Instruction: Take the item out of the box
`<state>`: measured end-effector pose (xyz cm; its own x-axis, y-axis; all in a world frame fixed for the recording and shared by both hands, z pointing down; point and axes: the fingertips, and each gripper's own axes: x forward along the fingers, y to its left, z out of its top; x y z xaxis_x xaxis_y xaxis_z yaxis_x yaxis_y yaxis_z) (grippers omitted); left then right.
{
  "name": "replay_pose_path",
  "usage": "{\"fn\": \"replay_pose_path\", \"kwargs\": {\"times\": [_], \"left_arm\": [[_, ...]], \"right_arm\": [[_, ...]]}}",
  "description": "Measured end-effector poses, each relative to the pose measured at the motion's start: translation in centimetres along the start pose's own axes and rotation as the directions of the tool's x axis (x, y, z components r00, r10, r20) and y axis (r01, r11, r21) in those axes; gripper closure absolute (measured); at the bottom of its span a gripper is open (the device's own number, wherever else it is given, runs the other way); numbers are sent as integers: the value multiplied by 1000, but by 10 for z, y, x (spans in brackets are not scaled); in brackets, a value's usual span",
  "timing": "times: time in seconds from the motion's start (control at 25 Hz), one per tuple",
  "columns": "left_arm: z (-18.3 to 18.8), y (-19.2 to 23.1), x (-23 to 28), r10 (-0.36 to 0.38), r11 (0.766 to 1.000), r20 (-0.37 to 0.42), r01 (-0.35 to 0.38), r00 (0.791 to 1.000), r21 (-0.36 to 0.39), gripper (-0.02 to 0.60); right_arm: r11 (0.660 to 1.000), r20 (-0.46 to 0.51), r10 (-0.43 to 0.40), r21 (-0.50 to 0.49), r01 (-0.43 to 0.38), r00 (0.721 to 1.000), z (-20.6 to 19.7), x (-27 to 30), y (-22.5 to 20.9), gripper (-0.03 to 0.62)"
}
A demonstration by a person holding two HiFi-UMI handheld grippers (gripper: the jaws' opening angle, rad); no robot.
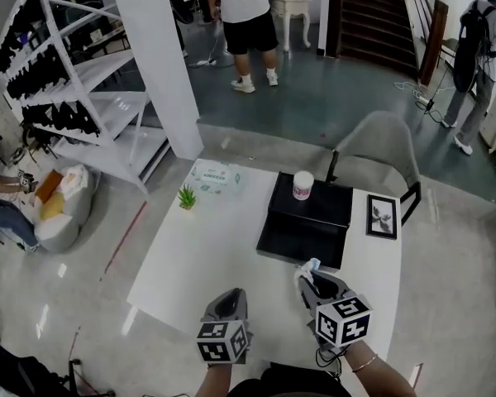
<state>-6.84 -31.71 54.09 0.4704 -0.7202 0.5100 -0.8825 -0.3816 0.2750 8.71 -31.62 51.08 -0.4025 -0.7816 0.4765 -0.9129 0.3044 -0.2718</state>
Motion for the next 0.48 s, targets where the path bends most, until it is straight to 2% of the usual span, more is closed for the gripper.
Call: {"fn": "replay_pose_path", "kwargs": {"times": [0.48], "left_arm": [[-3, 1, -9, 8, 1000, 3, -8, 1000, 14, 554]], "right_arm": [[1000, 22, 6, 15, -6, 1000, -16, -21, 14, 516]]}}
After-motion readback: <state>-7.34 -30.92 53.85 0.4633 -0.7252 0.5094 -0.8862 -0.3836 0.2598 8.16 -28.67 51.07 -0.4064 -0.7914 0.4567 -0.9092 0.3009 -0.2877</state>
